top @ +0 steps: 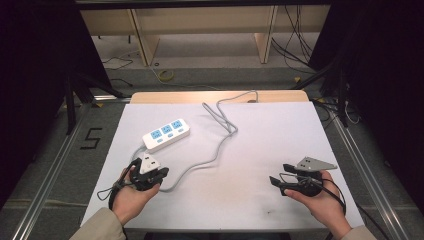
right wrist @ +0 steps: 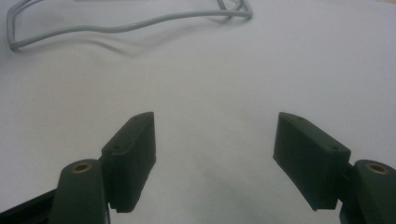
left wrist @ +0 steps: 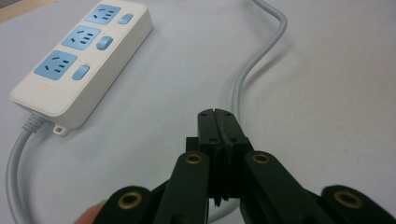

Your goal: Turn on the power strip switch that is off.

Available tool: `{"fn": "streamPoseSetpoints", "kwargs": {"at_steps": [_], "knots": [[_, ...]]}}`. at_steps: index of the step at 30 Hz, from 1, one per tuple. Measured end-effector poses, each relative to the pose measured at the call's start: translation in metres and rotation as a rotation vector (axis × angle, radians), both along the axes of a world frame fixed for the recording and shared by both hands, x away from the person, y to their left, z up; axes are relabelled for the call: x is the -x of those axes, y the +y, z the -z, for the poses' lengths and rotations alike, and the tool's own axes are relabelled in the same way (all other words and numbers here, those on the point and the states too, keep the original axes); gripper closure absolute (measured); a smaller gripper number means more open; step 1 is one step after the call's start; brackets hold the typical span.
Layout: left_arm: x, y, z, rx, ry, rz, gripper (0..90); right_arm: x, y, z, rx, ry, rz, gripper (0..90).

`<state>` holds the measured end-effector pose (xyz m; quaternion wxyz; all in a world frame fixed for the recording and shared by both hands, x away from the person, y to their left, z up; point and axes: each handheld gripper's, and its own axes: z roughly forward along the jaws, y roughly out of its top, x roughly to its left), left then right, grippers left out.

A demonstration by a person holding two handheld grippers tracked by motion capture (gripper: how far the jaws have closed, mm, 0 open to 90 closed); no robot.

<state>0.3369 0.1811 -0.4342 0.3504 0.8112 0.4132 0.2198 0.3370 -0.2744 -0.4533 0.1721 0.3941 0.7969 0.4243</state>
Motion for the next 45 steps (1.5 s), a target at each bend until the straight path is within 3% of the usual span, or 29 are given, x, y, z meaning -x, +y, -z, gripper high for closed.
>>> {"fn": "streamPoseSetpoints", "kwargs": {"at_steps": [14, 36, 45], "knots": [[-0.016, 0.0, -0.003, -0.017, -0.004, -0.027, 89.8, 0.0, 0.001, 0.0, 0.0, 0.005, 0.001, 29.6], [-0.034, 0.002, -0.007, 0.004, 0.011, -0.071, 89.8, 0.0, 0.001, 0.001, 0.005, 0.013, 0.001, 29.4], [-0.041, 0.003, -0.009, -0.006, 0.005, -0.082, 89.8, 0.0, 0.001, 0.001, 0.006, 0.012, 0.0, 29.4]]}}
